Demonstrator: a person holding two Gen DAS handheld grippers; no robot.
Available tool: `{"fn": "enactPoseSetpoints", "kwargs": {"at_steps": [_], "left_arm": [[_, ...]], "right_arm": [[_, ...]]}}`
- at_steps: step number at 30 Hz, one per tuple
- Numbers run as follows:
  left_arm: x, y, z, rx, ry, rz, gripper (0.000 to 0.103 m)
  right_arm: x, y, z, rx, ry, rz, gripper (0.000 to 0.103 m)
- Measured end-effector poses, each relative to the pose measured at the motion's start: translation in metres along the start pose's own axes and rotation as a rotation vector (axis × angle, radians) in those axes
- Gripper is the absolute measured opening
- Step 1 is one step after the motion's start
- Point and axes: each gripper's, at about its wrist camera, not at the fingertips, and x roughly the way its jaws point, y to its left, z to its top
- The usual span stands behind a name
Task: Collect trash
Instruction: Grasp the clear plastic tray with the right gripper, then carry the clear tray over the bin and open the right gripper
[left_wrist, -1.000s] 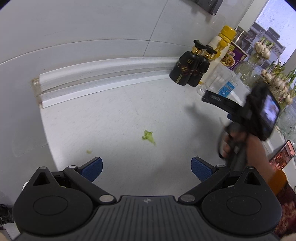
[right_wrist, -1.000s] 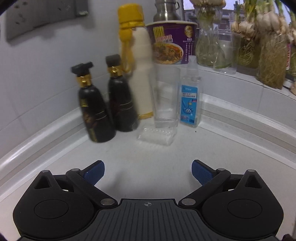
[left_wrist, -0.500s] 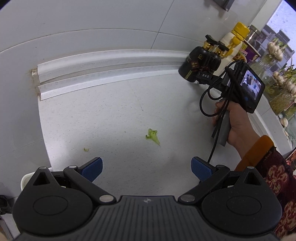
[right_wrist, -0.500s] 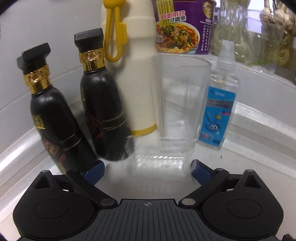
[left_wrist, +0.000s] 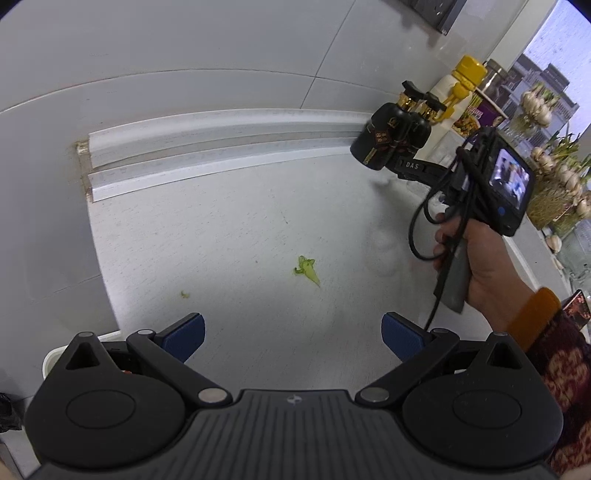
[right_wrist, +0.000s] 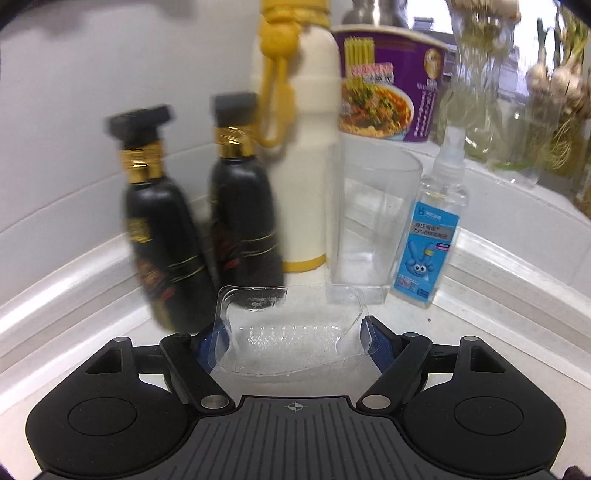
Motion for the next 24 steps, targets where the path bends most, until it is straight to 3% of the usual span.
{"fn": "enactPoseSetpoints", "kwargs": {"at_steps": [11, 24], "left_arm": [[-0.035, 0.041, -0.019, -0.045, -0.006, 0.029, 0.102], [-0.075, 0.102, -0.055, -0.094, -0.007, 0.061, 0.102]], "right_arm": [[-0.097, 0.036, -0.026, -0.061, 0.01, 0.084, 0.079], [-0.199, 0.098, -0.079, -0.112, 0.037, 0.206, 0.08]]}}
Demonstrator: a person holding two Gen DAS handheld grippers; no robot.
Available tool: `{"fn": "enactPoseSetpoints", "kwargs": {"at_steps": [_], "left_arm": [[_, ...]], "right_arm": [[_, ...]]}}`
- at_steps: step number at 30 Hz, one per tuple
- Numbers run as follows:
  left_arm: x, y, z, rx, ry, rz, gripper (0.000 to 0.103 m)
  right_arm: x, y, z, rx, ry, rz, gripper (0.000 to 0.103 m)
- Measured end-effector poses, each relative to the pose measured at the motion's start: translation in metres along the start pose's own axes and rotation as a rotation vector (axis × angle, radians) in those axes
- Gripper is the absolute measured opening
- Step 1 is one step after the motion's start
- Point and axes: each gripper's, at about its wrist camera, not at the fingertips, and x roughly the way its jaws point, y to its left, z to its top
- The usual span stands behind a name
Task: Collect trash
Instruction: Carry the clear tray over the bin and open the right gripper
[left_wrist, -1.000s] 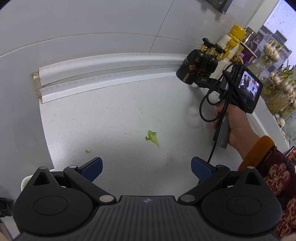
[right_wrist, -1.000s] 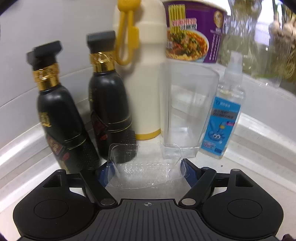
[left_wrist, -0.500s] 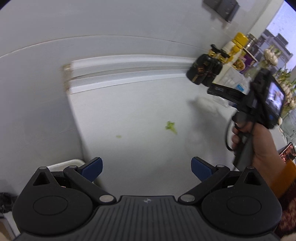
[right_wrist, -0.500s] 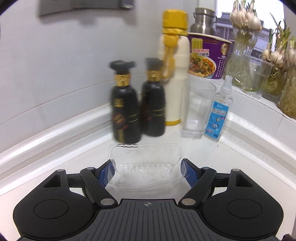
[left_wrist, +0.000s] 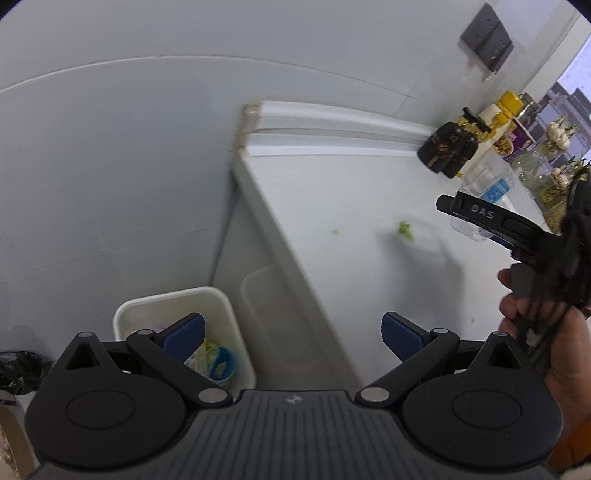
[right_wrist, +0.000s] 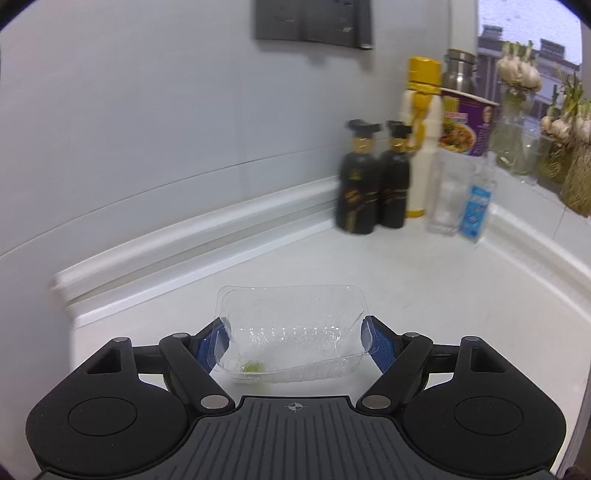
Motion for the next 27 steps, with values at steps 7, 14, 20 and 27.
{"fn": "enactPoseSetpoints", "kwargs": {"at_steps": [7, 14, 20, 27], "left_arm": [[-0.009, 0.038, -0.018, -0.012, 0.025, 0.03, 0.102], [-0.012, 0.073, -0.037, -0.027, 0.068, 0.074, 0.102], [-0.008, 0.092, -0.048, -0.054, 0.113, 0.111, 0.102], [-0.002, 0.094, -0.051, -0.058, 0.139, 0.136, 0.102]], "right_arm": [[-0.035, 0.058, -0.031, -0.086, 0.042, 0.148, 0.08], [-0.06, 0.125, -0.06, -0.225, 0.125, 0.334, 0.08], [-0.057, 0.176, -0.082, -0.314, 0.235, 0.455, 0.081], [-0.019, 0.202, -0.09, -0.281, 0.354, 0.475, 0.091]]}}
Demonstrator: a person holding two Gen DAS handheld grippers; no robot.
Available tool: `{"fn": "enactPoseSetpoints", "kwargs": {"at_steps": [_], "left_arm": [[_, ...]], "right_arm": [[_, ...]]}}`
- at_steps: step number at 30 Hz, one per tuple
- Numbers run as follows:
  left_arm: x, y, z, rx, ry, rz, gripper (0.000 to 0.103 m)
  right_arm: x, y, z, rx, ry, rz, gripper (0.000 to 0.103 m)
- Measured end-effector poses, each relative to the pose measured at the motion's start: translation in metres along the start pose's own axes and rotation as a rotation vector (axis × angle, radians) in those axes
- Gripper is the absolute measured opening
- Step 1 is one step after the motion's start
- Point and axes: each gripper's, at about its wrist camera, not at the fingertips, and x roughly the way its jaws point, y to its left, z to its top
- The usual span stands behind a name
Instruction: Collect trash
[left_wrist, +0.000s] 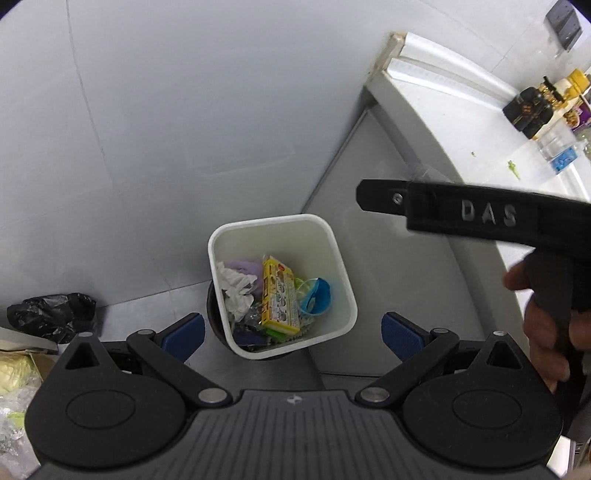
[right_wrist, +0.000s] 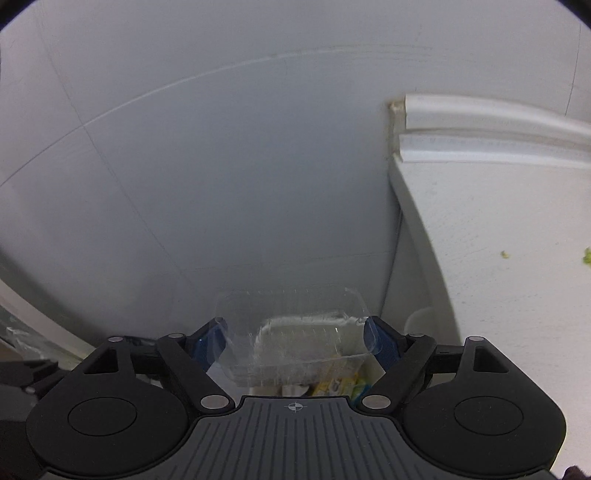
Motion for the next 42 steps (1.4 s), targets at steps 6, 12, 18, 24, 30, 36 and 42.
{"fn": "enactPoseSetpoints", "kwargs": {"at_steps": [6, 12, 18, 24, 30, 36, 42], "left_arm": [[-0.003, 0.005, -0.005, -0.004, 0.011, 0.017, 0.102], [-0.017, -0.008, 0.005, 0.01, 0.022, 0.037, 0.102], [-0.052, -0.029, 0.019, -0.008, 0.023, 0.017, 0.102], [-0.073, -0.053, 0.028, 0.01, 0.038, 0.012, 0.102], [-0.083, -0.071, 0.028, 0.011, 0.031, 0.033, 0.102], [-0.088, -0.09, 0.025, 0.045, 0.011, 0.086, 0.102], [-0.09, -0.102, 0.024, 0.082, 0.008, 0.075, 0.102]], "right_arm": [[-0.009, -0.013, 0.006, 0.091, -0.019, 0.044, 0.097], [-0.042, -0.017, 0.011, 0.09, -0.048, -0.017, 0.097], [-0.093, -0.022, 0.021, 0.1, -0.067, -0.125, 0.097], [-0.145, -0.034, 0.023, 0.152, -0.05, -0.217, 0.1], [-0.182, -0.036, 0.02, 0.184, -0.017, -0.252, 0.102], [-0.192, -0.044, 0.015, 0.194, 0.026, -0.316, 0.102], [-0.197, -0.047, 0.011, 0.185, 0.025, -0.331, 0.102]]}}
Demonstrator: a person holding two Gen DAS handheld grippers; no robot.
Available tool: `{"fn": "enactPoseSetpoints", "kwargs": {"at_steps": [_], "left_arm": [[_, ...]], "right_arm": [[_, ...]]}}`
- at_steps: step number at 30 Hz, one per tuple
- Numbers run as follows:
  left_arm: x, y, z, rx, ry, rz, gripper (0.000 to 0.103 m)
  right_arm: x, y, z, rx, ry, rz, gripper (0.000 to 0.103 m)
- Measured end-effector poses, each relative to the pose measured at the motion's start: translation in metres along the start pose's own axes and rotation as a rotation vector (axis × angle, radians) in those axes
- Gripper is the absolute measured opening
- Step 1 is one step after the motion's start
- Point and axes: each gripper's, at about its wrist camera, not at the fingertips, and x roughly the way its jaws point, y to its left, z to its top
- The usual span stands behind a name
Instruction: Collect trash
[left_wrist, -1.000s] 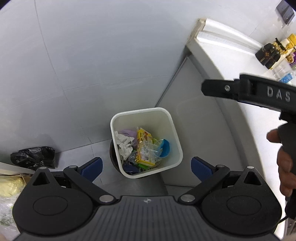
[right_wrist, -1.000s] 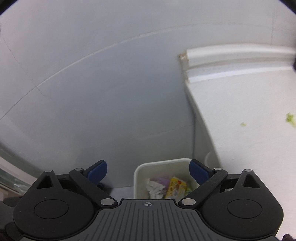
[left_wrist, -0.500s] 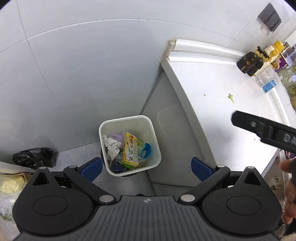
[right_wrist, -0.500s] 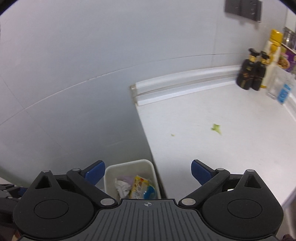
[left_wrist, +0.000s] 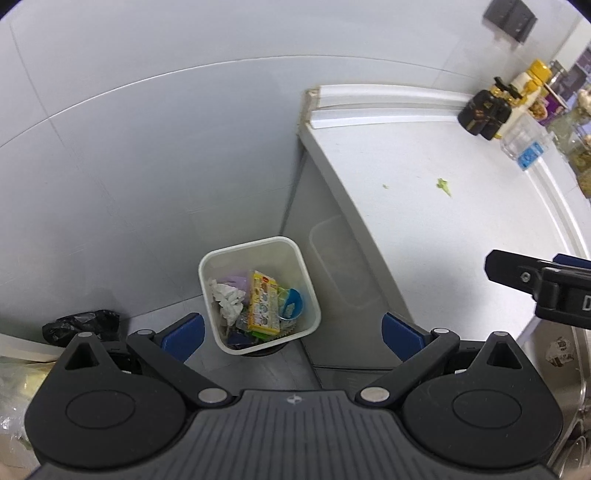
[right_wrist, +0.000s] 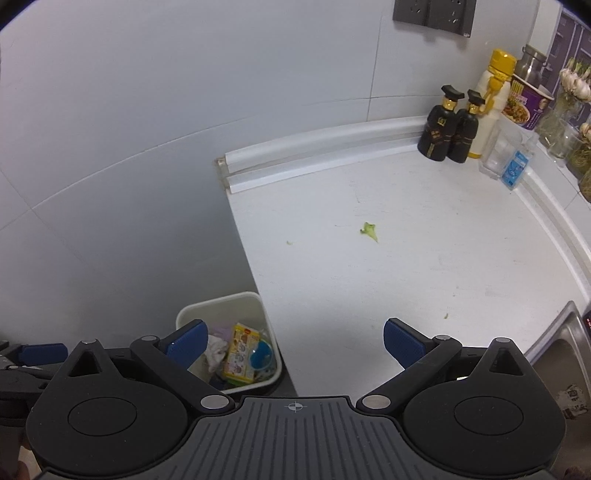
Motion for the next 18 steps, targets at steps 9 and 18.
{"fn": "enactPoseSetpoints", "kwargs": {"at_steps": [9, 18], "left_arm": [[-0.003, -0.01, -0.004, 0.03, -0.004, 0.003, 0.102], [-0.001, -0.012, -0.004, 0.042, 0.007, -0.008, 0.102]], "right_arm": [[0.001, 0.0, -0.003, 0.001, -0.003, 0.0, 0.102], [0.004, 0.001, -0.008, 0.001, 0.002, 0.003, 0.102]]}}
